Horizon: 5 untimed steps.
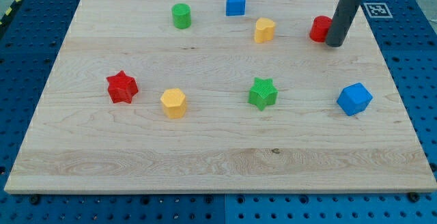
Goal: Slide the red circle left and down a bit
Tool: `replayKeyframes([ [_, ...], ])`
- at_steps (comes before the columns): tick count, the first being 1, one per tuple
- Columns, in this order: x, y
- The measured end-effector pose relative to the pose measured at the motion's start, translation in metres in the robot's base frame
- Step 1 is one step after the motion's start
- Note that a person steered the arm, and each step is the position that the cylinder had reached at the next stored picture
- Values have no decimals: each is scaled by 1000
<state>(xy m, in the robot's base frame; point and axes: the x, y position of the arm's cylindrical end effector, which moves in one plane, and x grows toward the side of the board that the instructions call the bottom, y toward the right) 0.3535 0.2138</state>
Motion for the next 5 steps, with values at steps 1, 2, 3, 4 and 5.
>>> replayKeyframes([
  [1, 12, 25],
  [2, 7, 36],
  [3, -8, 30],
  [4, -26, 21],
  [5, -44, 16],
])
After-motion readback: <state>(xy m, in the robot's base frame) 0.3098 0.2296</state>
